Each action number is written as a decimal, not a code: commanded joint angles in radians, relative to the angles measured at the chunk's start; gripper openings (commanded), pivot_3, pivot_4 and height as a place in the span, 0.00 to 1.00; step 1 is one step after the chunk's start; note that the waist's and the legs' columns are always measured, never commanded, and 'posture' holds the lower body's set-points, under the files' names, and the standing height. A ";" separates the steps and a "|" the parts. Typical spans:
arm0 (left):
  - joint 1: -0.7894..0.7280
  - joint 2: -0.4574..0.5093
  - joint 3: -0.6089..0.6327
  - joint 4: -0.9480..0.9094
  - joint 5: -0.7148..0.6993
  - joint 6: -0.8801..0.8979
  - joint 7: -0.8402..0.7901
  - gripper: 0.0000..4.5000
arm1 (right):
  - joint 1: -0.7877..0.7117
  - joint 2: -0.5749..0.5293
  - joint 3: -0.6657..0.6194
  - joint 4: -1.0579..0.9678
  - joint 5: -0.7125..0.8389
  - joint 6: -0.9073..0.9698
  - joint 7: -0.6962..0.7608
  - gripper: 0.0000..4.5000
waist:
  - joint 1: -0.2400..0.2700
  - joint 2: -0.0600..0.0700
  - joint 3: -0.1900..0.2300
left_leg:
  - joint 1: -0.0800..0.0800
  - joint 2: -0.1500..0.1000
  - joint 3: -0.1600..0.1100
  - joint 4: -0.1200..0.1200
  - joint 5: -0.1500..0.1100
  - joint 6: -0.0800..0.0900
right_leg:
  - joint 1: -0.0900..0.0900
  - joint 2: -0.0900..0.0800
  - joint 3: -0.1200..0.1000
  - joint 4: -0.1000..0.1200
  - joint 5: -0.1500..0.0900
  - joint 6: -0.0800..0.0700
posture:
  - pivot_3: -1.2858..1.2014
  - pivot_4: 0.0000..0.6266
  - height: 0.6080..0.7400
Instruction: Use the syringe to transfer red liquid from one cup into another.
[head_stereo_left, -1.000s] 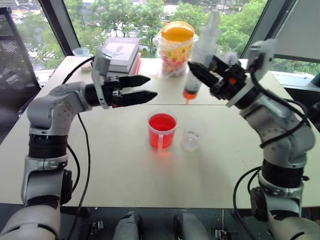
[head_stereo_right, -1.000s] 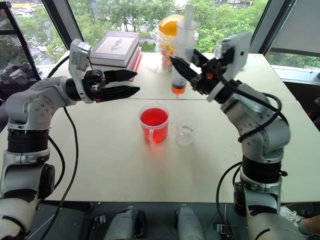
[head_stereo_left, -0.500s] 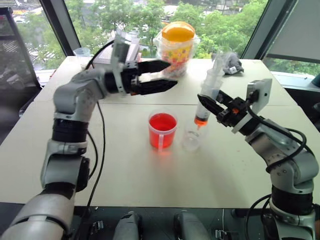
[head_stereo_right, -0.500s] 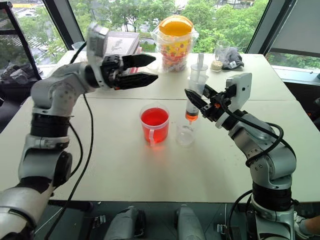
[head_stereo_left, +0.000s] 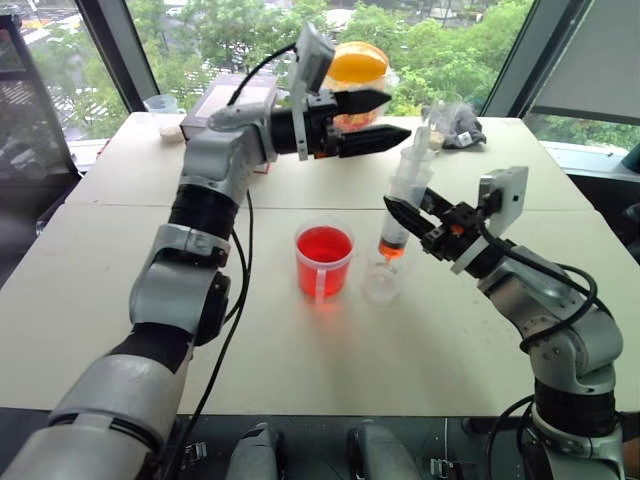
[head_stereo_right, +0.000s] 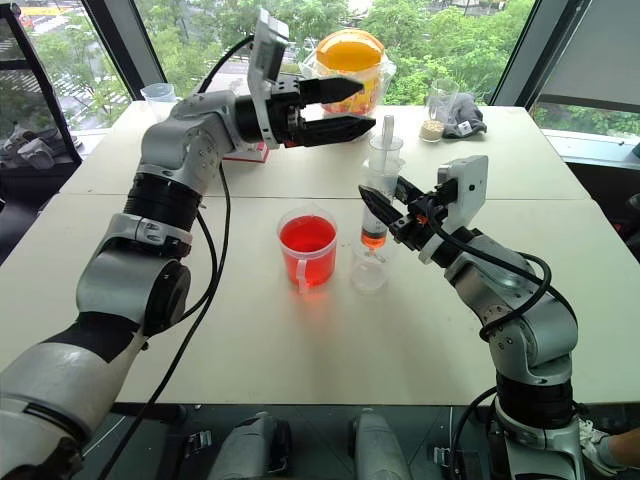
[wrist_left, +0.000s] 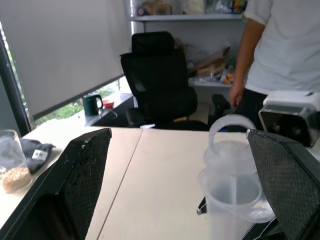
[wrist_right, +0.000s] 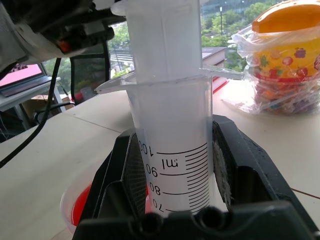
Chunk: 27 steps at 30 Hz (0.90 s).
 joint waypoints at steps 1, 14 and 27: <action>-0.070 -0.015 -0.005 0.073 0.050 -0.084 -0.032 0.99 | -0.015 -0.002 -0.013 -0.060 0.019 -0.013 -0.008 0.32 | 0.000 0.000 0.000 | 0.000 0.000 0.000 0.000 0.000 0.000 | 0.000 0.000 0.000 0.000 0.000 0.000 | 0.52 0.24 1.00; -0.159 -0.085 0.006 0.216 0.099 -0.118 -0.190 0.74 | -0.009 -0.021 0.012 -0.069 -0.001 -0.012 -0.002 0.32 | 0.000 0.000 0.000 | -0.004 0.000 -0.001 0.001 -0.001 0.001 | -0.003 0.000 0.000 -0.001 0.000 0.000 | 0.52 0.24 1.00; -0.135 -0.101 -0.017 0.210 0.161 -0.137 -0.280 0.00 | -0.026 -0.032 0.005 -0.061 -0.014 -0.024 0.012 0.32 | 0.000 0.000 0.000 | -0.004 0.000 -0.001 0.001 -0.001 0.001 | -0.003 0.000 0.000 -0.001 0.000 0.000 | 0.52 0.24 1.00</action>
